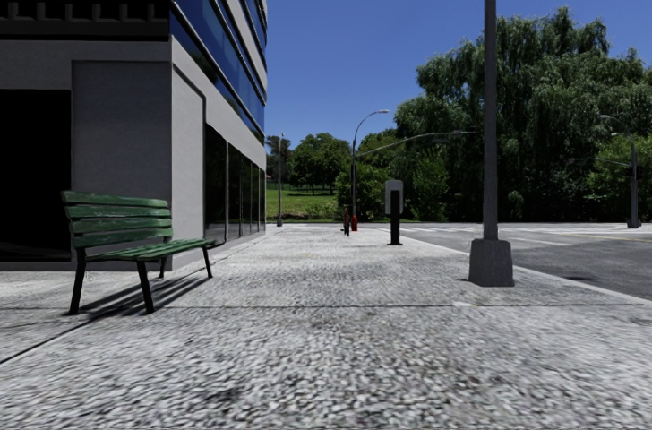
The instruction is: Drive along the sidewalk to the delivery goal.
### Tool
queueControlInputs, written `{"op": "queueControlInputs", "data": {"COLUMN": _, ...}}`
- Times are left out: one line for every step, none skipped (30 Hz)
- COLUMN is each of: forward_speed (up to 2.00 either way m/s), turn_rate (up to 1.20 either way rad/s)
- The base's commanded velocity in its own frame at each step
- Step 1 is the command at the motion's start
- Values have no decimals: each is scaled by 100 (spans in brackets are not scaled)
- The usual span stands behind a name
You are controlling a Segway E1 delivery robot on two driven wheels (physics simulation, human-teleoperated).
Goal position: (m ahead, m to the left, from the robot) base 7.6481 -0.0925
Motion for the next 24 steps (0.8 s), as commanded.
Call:
{"op": "queueControlInputs", "data": {"forward_speed": 185, "turn_rate": 0}}
{"op": "queueControlInputs", "data": {"forward_speed": 185, "turn_rate": 0}}
{"op": "queueControlInputs", "data": {"forward_speed": 185, "turn_rate": 0}}
{"op": "queueControlInputs", "data": {"forward_speed": 185, "turn_rate": 0}}
{"op": "queueControlInputs", "data": {"forward_speed": 185, "turn_rate": 0}}
{"op": "queueControlInputs", "data": {"forward_speed": 185, "turn_rate": 0}}
{"op": "queueControlInputs", "data": {"forward_speed": 185, "turn_rate": 0}}
{"op": "queueControlInputs", "data": {"forward_speed": 185, "turn_rate": 0}}
{"op": "queueControlInputs", "data": {"forward_speed": 185, "turn_rate": 0}}
{"op": "queueControlInputs", "data": {"forward_speed": 185, "turn_rate": 0}}
{"op": "queueControlInputs", "data": {"forward_speed": 185, "turn_rate": 0}}
{"op": "queueControlInputs", "data": {"forward_speed": 185, "turn_rate": 0}}
{"op": "queueControlInputs", "data": {"forward_speed": 185, "turn_rate": 0}}
{"op": "queueControlInputs", "data": {"forward_speed": 185, "turn_rate": 0}}
{"op": "queueControlInputs", "data": {"forward_speed": 185, "turn_rate": 0}}
{"op": "queueControlInputs", "data": {"forward_speed": 185, "turn_rate": 0}}
{"op": "queueControlInputs", "data": {"forward_speed": 185, "turn_rate": 0}}
{"op": "queueControlInputs", "data": {"forward_speed": 185, "turn_rate": 0}}
{"op": "queueControlInputs", "data": {"forward_speed": 185, "turn_rate": 0}}
{"op": "queueControlInputs", "data": {"forward_speed": 185, "turn_rate": 0}}
{"op": "queueControlInputs", "data": {"forward_speed": 185, "turn_rate": 0}}
{"op": "queueControlInputs", "data": {"forward_speed": 185, "turn_rate": 0}}
{"op": "queueControlInputs", "data": {"forward_speed": 185, "turn_rate": 0}}
{"op": "queueControlInputs", "data": {"forward_speed": 185, "turn_rate": 0}}
